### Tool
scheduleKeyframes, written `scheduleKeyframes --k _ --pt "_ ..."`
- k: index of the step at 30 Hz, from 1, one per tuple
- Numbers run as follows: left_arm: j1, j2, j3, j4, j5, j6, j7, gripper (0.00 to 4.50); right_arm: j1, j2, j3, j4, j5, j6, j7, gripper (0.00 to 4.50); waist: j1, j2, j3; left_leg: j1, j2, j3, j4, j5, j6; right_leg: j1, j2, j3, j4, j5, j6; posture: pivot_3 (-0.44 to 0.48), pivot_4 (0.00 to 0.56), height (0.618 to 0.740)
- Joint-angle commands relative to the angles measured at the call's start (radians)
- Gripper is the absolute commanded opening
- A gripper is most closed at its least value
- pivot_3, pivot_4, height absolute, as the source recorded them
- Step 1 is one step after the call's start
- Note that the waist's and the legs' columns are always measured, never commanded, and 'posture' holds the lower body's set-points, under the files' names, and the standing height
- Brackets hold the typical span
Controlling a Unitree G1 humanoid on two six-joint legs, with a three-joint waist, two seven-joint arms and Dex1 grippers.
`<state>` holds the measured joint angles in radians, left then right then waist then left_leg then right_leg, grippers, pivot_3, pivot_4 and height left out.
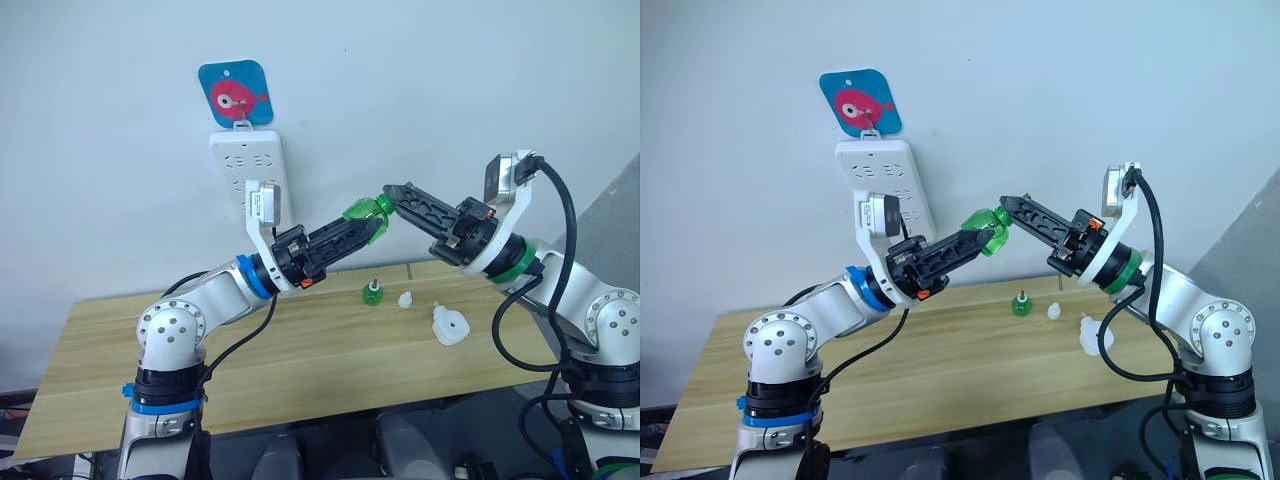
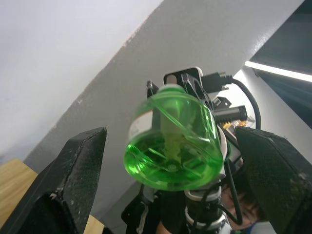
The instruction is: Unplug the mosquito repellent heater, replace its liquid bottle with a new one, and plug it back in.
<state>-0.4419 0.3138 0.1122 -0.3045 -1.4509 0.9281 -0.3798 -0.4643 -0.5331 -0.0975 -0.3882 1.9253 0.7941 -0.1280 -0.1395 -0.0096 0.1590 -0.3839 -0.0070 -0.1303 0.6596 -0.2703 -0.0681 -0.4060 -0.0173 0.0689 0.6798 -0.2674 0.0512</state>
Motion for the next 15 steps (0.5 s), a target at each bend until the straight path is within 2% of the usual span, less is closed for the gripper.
scheduleKeyframes --k 1,4,7,12,15 --pt "-0.010 -0.015 0.000 -0.030 -0.008 -0.020 0.012 4.40 -0.009 -0.001 -0.011 -0.036 0.017 -0.016 0.015 0.67 0.000 0.000 0.000 0.000 0.000 0.000 0.000 0.000 0.000 0.000 0.000 0.000 0.000 0.000 0.000 -0.178 0.107 0.740" --pt "-0.013 -0.019 0.001 -0.025 -0.011 -0.020 0.016 4.40 -0.006 -0.001 -0.011 -0.037 0.015 -0.016 0.015 0.67 0.000 0.000 0.000 0.000 0.000 0.000 0.000 0.000 0.000 0.000 0.000 0.000 0.000 0.000 0.000 -0.178 0.107 0.740" --pt "-0.015 -0.027 -0.002 -0.021 -0.006 -0.023 0.023 3.78 -0.004 -0.001 -0.010 -0.038 0.013 -0.016 0.015 0.67 0.000 0.000 0.000 0.000 0.000 0.000 0.000 0.000 0.000 0.000 0.000 0.000 0.000 0.000 0.000 -0.178 0.107 0.740" --pt "-0.016 -0.033 -0.003 -0.017 0.003 -0.026 0.029 2.30 -0.005 0.000 -0.008 -0.041 0.015 -0.018 0.012 0.67 0.000 0.000 0.000 0.000 0.000 0.000 0.000 0.000 0.000 0.000 0.000 0.000 0.000 0.000 0.000 -0.182 0.110 0.740" --pt "-0.017 -0.028 -0.003 -0.011 0.012 -0.028 0.029 2.25 -0.005 -0.002 -0.006 -0.043 0.018 -0.016 0.013 0.67 0.000 0.000 0.000 0.000 0.000 0.000 0.000 0.000 0.000 0.000 0.000 0.000 0.000 0.000 0.001 -0.182 0.110 0.740"
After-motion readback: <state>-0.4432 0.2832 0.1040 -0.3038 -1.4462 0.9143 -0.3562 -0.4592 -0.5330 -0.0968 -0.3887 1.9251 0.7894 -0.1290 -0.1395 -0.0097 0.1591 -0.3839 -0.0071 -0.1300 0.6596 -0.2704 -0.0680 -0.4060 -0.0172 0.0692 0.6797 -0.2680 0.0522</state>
